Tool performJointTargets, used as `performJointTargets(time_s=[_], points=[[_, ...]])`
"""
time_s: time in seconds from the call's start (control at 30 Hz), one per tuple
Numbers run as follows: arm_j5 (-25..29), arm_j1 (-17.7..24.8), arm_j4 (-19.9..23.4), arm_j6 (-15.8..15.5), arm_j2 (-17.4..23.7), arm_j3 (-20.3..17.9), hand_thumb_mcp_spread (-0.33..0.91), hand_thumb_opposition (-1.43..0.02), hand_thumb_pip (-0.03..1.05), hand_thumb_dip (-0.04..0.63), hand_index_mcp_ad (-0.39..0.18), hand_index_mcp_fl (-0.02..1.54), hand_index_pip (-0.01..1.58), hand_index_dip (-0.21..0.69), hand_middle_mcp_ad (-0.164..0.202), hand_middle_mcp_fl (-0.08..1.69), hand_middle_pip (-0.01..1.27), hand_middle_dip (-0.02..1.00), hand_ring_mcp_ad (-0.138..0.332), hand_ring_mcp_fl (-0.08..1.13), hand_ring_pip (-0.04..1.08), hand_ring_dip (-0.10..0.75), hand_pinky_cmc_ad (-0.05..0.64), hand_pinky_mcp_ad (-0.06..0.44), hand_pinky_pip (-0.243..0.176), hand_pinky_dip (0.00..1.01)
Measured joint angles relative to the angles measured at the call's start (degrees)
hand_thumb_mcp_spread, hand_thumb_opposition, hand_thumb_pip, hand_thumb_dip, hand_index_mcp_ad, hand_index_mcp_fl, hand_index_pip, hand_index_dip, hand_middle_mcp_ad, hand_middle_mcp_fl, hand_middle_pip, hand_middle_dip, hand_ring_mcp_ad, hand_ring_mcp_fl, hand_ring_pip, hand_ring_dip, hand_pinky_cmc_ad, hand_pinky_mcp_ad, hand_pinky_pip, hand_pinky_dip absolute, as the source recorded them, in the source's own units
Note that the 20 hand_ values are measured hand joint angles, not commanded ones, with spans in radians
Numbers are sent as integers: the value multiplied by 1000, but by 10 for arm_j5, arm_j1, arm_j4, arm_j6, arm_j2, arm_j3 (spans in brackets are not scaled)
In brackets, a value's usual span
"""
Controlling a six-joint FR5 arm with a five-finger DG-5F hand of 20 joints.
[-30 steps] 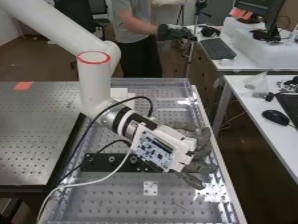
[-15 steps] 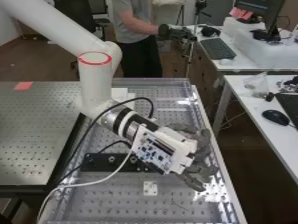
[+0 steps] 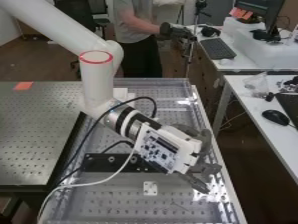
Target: Grab the chopstick and place it in the clear container
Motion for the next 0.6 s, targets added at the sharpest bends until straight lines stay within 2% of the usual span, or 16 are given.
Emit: performJointTargets(time_s=[0.07,0.3,0.6], points=[[-1,0,1,-3,0,1,834,-1066,447,255,-201,1152,583,255,0,1185,339,716,72,546,119,560,290,314,-2,180],[-4,-2,4,-17,6,7,836,-1080,447,257,-188,1180,564,255,0,1241,309,716,72,559,120,560,290,314,0,180],[-21,-14,10,-63,45,4,845,-1096,447,300,-168,1208,552,265,0,1251,295,714,68,574,127,572,290,314,0,180]])
